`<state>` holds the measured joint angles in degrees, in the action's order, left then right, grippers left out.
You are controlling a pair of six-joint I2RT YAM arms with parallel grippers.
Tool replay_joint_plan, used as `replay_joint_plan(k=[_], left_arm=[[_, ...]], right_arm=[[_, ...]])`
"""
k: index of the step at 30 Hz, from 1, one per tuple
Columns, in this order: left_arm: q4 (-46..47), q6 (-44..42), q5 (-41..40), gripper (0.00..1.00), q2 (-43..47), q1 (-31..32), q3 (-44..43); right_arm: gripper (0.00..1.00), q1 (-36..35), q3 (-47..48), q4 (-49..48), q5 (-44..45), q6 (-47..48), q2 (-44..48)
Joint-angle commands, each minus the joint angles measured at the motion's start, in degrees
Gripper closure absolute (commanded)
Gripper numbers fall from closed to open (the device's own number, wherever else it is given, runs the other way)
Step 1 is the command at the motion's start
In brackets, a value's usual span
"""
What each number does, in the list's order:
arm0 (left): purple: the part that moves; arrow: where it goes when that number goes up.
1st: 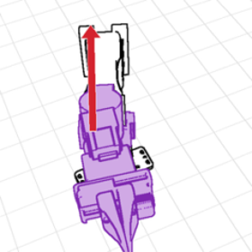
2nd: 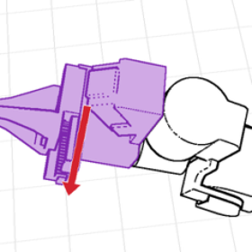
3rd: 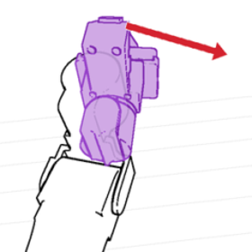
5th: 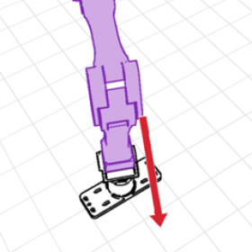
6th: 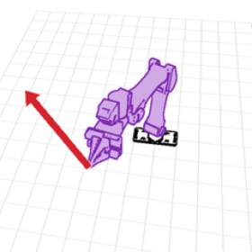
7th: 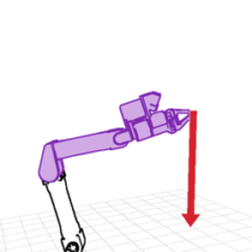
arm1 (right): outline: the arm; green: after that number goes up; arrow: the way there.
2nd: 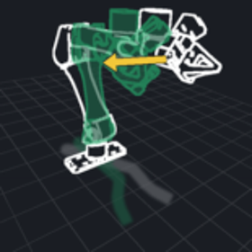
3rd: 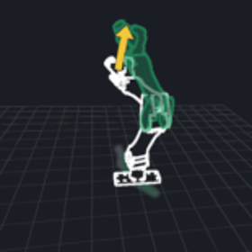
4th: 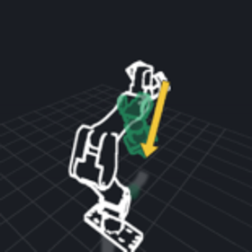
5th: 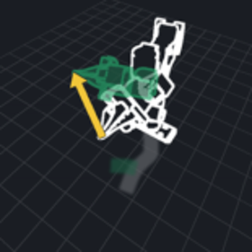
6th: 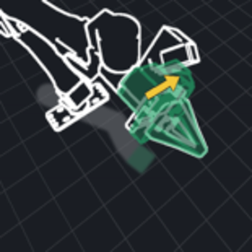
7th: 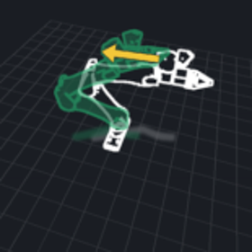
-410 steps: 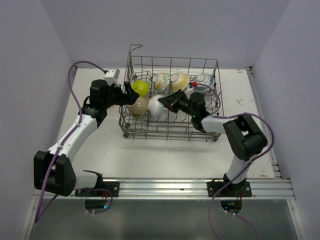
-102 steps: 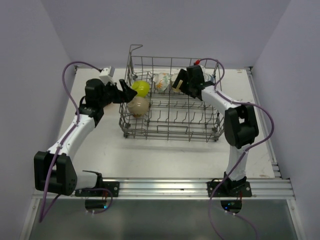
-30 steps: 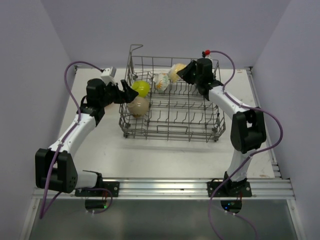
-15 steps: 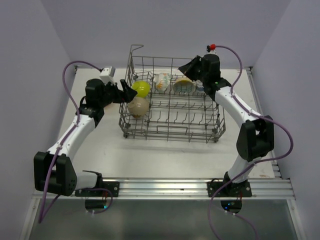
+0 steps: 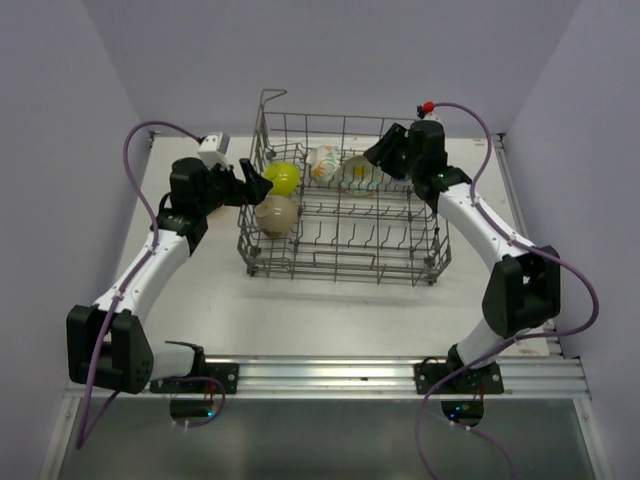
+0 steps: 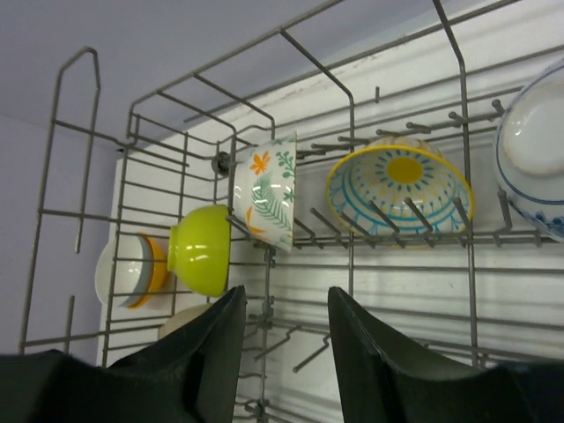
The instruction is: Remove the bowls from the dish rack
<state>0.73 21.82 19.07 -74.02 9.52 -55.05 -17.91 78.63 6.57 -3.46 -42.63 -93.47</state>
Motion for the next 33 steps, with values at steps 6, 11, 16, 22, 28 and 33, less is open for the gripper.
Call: replay_joint_plan(k=[6, 11, 16, 22, 28, 33], left_arm=[[1.1, -0.9, 0.6, 0.06, 0.8, 0.4, -0.4], [1.6, -0.9, 2.0, 0.06, -0.7, 0.4, -0.6], [1.4, -0.9, 2.6, 0.06, -1.7, 0.4, -0.8], [1.5, -0.4, 3.8, 0.06, -1.9, 0.4, -0.9], [1.5, -0.1, 4.4, 0.06, -1.7, 0.4, -0.9], [1.7, 0.2, 4.9, 0.06, -1.7, 0.4, -0.9]], right_arm=[[0.56, 0.6, 23.7, 14.7, 0.7, 24.3, -12.9], [0.57, 0.8, 34.4, 22.2, 1.4, 35.6, -21.7], [0.58, 1.4, 39.7, 24.0, -3.1, 45.6, -27.8], [0.63, 1.4, 39.2, 21.2, -1.8, 50.0, -29.8], [0.64, 1.4, 37.8, 20.5, -0.4, 53.4, -29.8], [0.64, 1.4, 37.7, 20.6, 0.2, 55.0, -31.2]])
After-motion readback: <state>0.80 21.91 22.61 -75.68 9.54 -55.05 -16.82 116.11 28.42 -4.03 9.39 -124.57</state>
